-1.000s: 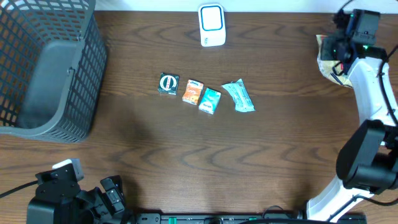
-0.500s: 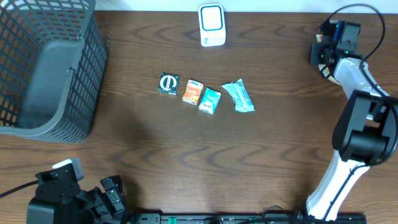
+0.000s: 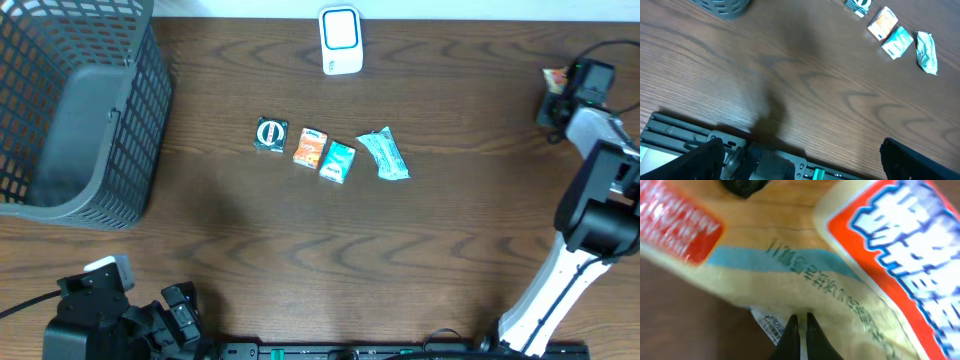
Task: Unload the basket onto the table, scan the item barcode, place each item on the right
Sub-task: 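Move the right gripper to the green wet-wipe pack and grasp it, then lift the wet-wipe pack and carry it rightward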
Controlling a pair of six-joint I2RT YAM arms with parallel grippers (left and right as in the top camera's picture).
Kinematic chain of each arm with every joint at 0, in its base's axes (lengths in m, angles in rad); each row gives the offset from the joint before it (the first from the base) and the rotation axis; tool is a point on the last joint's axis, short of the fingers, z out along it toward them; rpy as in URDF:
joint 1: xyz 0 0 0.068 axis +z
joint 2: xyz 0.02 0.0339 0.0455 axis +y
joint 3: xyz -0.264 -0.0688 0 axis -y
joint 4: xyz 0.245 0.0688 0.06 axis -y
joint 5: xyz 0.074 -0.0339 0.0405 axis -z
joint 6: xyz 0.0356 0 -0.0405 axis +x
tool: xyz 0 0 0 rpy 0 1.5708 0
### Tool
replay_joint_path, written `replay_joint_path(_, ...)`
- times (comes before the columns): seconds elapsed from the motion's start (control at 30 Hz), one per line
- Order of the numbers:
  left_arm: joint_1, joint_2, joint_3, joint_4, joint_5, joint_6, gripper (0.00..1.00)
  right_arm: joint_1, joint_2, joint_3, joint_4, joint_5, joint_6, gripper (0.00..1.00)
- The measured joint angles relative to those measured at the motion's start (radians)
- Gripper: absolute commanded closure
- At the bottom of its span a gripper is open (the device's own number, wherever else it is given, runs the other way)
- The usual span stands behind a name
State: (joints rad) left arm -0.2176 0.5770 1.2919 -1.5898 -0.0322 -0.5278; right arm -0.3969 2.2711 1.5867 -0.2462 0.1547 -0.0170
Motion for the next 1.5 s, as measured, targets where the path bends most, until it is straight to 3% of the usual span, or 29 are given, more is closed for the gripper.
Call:
replay_joint_path(0.13,0.0,0.0,0.0,0.0,0.0,0.0,0.03,-0.005,-0.059,0.0,-0.046,-0.038,0.007,0.98)
replay_joint_path(0.23,0.0,0.0,0.0,0.0,0.0,0.0,0.02,0.027,-0.147,-0.002,-0.101,-0.113,0.012,0.91)
replay_joint_path(0.43,0.0,0.0,0.0,0.0,0.0,0.0,0.03,0.164,-0.38,0.002,-0.309,-0.315,0.031,0.61)
replay_joint_path(0.63,0.0,0.0,0.0,0.0,0.0,0.0,0.02,0.338,-0.435,0.006,-0.578,-0.493,0.069,0.72)
replay_joint_path(0.7,0.0,0.0,0.0,0.0,0.0,0.0,0.02,0.398,-0.422,-0.006,-0.628,-0.499,0.078,0.69)
replay_joint_path(0.87,0.0,0.0,0.0,0.0,0.0,0.0,0.02,0.587,-0.402,-0.072,-0.654,-0.38,0.1,0.42)
replay_joint_path(1.23,0.0,0.0,0.0,0.0,0.0,0.0,0.02,0.96,-0.391,-0.107,-0.627,0.177,0.144,0.41)
replay_joint_path(1.5,0.0,0.0,0.0,0.0,0.0,0.0,0.03,1.018,-0.337,-0.107,-0.601,0.307,0.162,0.43)
